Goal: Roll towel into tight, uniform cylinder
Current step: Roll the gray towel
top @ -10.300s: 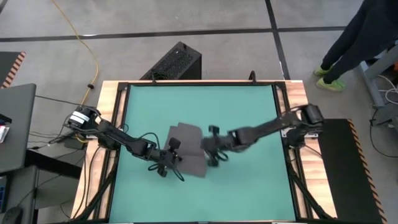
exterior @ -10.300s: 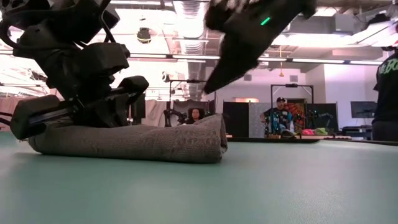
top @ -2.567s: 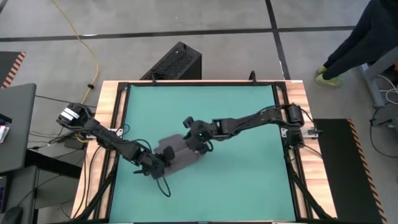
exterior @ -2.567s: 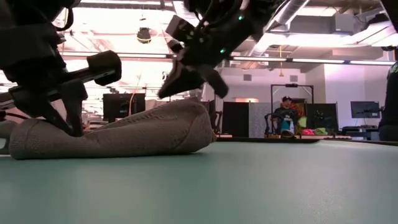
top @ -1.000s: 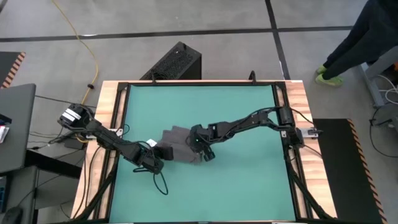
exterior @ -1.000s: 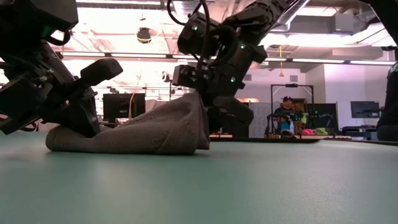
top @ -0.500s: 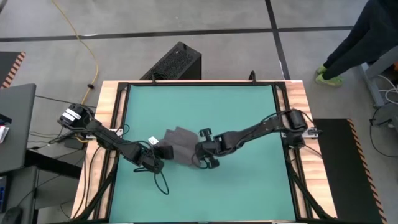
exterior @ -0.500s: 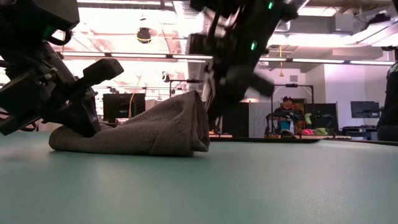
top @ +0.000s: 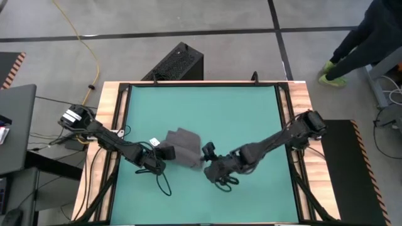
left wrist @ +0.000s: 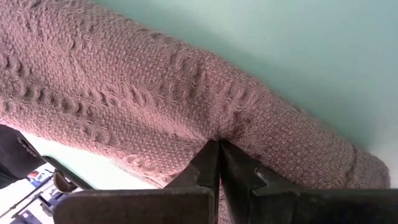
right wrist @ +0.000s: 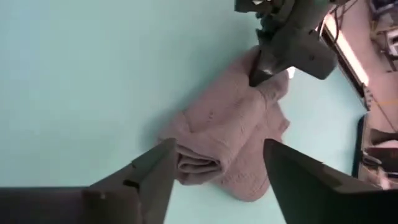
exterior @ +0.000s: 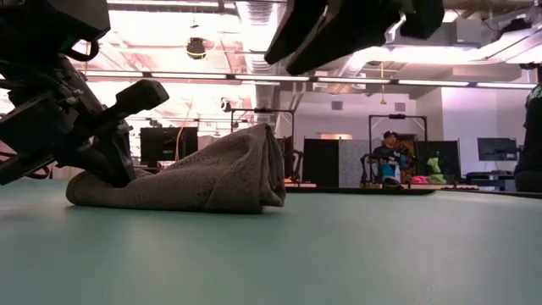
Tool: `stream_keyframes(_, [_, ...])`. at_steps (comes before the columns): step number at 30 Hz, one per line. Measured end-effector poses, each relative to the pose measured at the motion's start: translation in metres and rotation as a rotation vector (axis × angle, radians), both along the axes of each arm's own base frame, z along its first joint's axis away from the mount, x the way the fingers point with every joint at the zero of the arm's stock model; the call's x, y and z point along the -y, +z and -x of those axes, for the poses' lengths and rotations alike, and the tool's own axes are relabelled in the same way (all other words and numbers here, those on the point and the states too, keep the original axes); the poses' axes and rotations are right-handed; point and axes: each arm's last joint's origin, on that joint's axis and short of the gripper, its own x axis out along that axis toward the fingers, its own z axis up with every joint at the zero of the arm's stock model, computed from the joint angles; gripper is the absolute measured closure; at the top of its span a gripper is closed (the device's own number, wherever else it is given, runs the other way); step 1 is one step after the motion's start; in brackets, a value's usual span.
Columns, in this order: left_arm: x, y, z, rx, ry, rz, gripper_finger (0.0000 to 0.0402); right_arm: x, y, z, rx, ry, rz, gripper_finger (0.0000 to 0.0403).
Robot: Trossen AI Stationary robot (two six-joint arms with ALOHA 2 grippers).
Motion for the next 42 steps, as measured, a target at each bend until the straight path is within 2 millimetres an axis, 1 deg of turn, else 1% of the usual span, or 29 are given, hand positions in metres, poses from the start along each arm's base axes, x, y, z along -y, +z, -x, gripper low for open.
stream_keyframes(3, [0.000, 0.000, 0.000, 0.009, 0.020, 0.014, 0.0401, -0.007, -0.011, -0.005, 0.003, -0.025, 0.059, 0.0126])
stream_keyframes(5, [0.000, 0.000, 0.000, 0.016, 0.038, 0.026, 0.0401, -0.011, -0.026, -0.011, -0.037, -0.007, 0.098, 0.0115])
stream_keyframes(8, [0.000, 0.000, 0.000, 0.017, 0.038, 0.028, 0.0401, -0.017, -0.050, -0.022, -0.104, 0.042, 0.192, 0.0110])
stream_keyframes(13, [0.000, 0.000, 0.000, 0.017, 0.039, 0.030, 0.0401, -0.024, -0.071, -0.037, -0.119, 0.028, 0.391, 0.0110])
stream_keyframes(15, [0.000, 0.000, 0.000, 0.016, 0.039, 0.030, 0.0401, -0.025, -0.080, -0.042, -0.139, 0.023, 0.422, 0.0110])
stream_keyframes(17, [0.000, 0.000, 0.000, 0.016, 0.039, 0.030, 0.0401, -0.026, -0.085, -0.046, -0.151, 0.022, 0.425, 0.0110])
stream_keyframes(20, [0.000, 0.000, 0.000, 0.014, 0.038, 0.035, 0.0401, -0.027, -0.093, -0.047, -0.191, 0.014, 0.429, 0.0110])
stream_keyframes(23, [0.001, 0.000, 0.000, 0.013, 0.036, 0.041, 0.0401, -0.025, -0.099, -0.040, -0.253, -0.028, 0.410, 0.0110])
stream_keyframes(25, [0.001, 0.000, 0.000, 0.016, 0.040, 0.045, 0.0401, -0.023, -0.093, -0.036, -0.260, -0.060, 0.390, 0.0110])
stream_keyframes(28, [0.001, 0.000, -0.001, 0.018, 0.038, 0.051, 0.0401, -0.021, -0.079, -0.035, -0.220, -0.088, 0.354, 0.0110])
stream_keyframes(32, [0.001, 0.000, -0.001, 0.023, 0.032, 0.051, 0.0401, -0.022, -0.074, -0.036, -0.203, -0.059, 0.366, 0.0110])
stream_keyframes(36, [0.001, 0.000, -0.001, 0.025, 0.035, 0.054, 0.0401, -0.019, -0.079, -0.039, -0.244, 0.003, 0.318, 0.0110])
stream_keyframes(39, [0.001, 0.000, -0.001, 0.022, 0.031, 0.054, 0.0401, -0.012, -0.090, -0.042, -0.269, 0.004, 0.323, 0.0110])
stream_keyframes(42, [0.002, 0.000, -0.001, 0.020, 0.029, 0.061, 0.0401, -0.005, -0.093, -0.046, -0.265, -0.009, 0.328, 0.0111])
